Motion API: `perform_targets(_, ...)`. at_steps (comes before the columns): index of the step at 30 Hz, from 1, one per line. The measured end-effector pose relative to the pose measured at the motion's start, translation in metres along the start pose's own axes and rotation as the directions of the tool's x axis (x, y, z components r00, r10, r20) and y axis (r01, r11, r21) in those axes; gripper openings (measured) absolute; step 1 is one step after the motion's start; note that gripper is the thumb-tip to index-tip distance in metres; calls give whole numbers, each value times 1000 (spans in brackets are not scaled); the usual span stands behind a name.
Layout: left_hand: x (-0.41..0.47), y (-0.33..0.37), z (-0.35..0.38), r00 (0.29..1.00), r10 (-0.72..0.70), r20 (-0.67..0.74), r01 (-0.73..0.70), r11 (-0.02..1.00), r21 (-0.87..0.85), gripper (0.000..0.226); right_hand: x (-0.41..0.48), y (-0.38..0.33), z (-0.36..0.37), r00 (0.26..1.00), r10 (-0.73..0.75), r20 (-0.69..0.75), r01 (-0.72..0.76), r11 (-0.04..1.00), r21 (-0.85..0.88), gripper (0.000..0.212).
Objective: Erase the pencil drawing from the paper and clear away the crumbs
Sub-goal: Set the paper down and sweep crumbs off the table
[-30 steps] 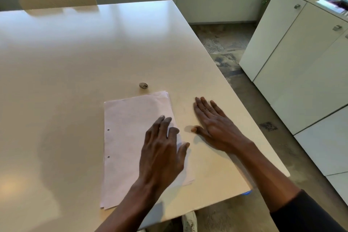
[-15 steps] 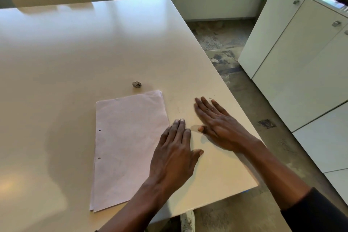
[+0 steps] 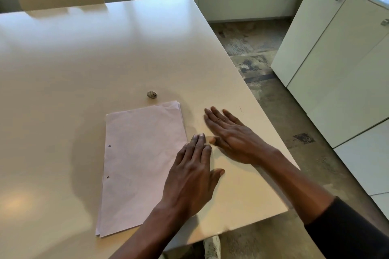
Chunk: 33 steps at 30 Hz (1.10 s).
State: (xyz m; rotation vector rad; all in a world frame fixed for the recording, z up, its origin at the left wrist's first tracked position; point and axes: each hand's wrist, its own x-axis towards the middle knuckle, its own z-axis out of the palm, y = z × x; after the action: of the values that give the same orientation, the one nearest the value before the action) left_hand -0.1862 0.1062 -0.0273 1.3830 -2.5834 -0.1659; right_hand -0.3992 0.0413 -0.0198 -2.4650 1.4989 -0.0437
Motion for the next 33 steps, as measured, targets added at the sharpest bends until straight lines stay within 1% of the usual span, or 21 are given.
perform_targets(3,0,0,0,1000,9,-8,-9,1000,21,69,1,17,-4,991,129,-17,-130,989,-72,109)
perform_targets(6,-1,0,1,1000,16,-5,-16,999,39,67,-3,34,-12,958,286,-9,-285,951,-119,122)
perform_targets(8,-1,0,0,1000,18,-8,-17,998,54,67,-6,38,-16,944,329,-4,-327,937,-126,125)
perform_targets(10,0,0,0,1000,18,1,-18,999,51,68,-5,30,-16,963,270,-18,-270,958,-95,120)
perform_targets(12,0,-1,1,1000,14,19,-15,999,46,70,-1,13,-13,989,149,-11,-149,988,-43,110)
perform_targets(14,0,-1,1,1000,12,27,-13,999,48,71,4,0,-7,999,47,-3,-47,999,-18,102)
perform_targets(16,0,0,1,999,11,34,-12,999,49,72,9,-4,-2,1000,14,1,-14,1000,-15,101)
perform_targets(18,1,0,1,999,11,40,-13,998,55,73,9,-1,-2,999,37,-9,-38,999,-16,103)
perform_targets(20,1,0,1,999,11,37,-13,998,63,73,6,6,-6,996,93,-11,-94,995,-44,108)
perform_targets(24,1,1,-1,999,17,43,-20,997,69,71,-1,23,-10,967,255,-12,-255,962,-94,124)
perform_targets(27,1,3,-3,999,21,41,-24,997,71,68,-8,35,-12,931,365,-20,-365,927,-85,129)
perform_targets(29,1,3,-3,999,19,46,-22,997,70,69,-12,34,-13,935,354,-32,-356,932,-75,126)
perform_targets(31,1,3,-3,999,17,44,-20,997,71,69,-15,23,-13,965,257,-47,-260,962,-82,117)
perform_targets(33,2,2,-4,999,14,52,-17,997,74,71,-17,12,-10,988,156,-21,-157,984,-88,110)
